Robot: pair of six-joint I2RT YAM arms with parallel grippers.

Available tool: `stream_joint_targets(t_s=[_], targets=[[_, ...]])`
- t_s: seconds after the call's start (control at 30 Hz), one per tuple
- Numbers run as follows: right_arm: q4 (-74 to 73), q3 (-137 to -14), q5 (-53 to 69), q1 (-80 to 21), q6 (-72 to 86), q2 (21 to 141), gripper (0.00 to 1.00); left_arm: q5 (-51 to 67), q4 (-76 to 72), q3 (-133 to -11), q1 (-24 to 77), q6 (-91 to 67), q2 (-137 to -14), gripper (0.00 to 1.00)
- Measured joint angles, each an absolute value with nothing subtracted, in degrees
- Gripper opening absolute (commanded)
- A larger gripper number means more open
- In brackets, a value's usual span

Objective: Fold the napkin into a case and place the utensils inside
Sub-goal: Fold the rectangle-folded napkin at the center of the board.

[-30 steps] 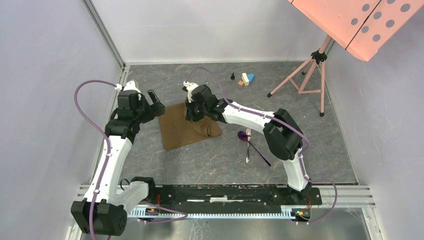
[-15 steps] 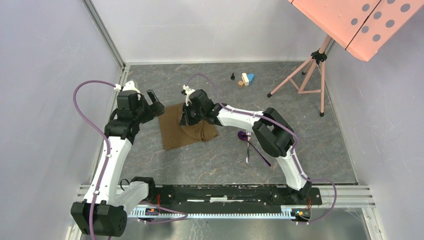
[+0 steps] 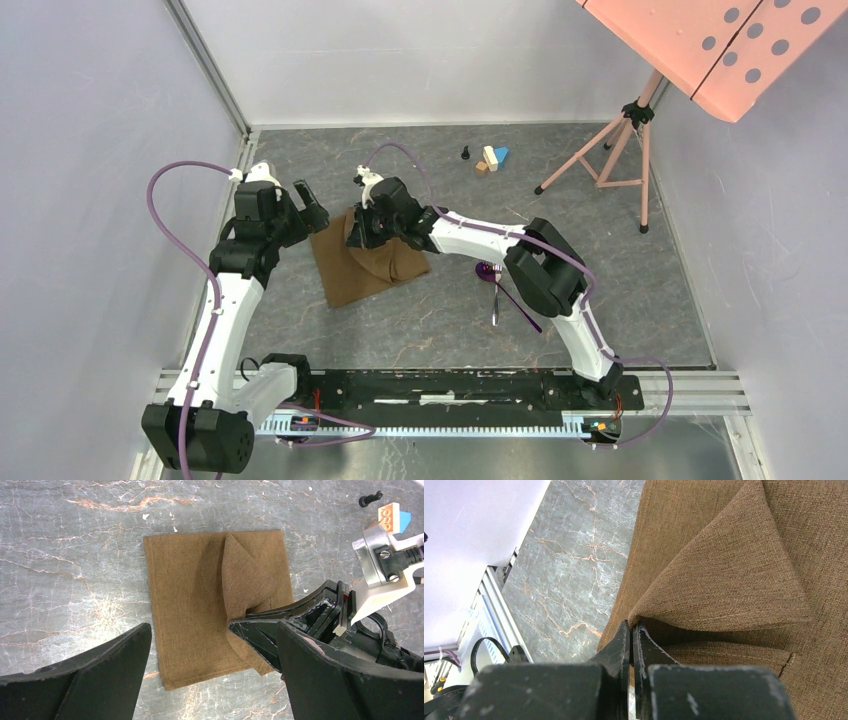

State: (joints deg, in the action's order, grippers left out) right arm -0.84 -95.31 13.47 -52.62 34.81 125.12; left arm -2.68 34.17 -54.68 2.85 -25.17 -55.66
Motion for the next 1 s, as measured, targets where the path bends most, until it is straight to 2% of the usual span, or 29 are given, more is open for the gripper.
stream_joint_targets(t_s=[0.5, 1.0], targets=[[-0.45, -96.49, 13.52, -54.28, 35.81, 125.54, 0.0, -2.7, 34.17, -54.65, 2.85, -25.17, -55.24, 1.0], [-0.08, -91.55, 12.69, -54.96, 35.27, 120.57, 0.0, -2.74, 34.17, -54.54, 2.83, -25.17, -55.09, 1.0]])
